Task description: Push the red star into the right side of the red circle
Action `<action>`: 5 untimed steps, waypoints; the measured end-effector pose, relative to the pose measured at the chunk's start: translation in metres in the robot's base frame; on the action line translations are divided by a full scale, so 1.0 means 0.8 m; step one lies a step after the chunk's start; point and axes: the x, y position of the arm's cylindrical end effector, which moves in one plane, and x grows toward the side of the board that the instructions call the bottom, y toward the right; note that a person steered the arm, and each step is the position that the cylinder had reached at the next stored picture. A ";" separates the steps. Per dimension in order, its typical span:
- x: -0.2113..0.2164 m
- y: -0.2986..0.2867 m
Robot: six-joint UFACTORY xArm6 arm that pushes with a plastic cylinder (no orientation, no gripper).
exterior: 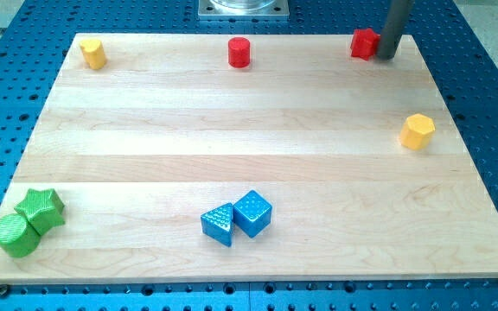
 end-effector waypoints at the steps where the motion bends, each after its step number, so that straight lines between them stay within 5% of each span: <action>1: -0.001 -0.063; 3: -0.017 0.005; 5: -0.051 -0.072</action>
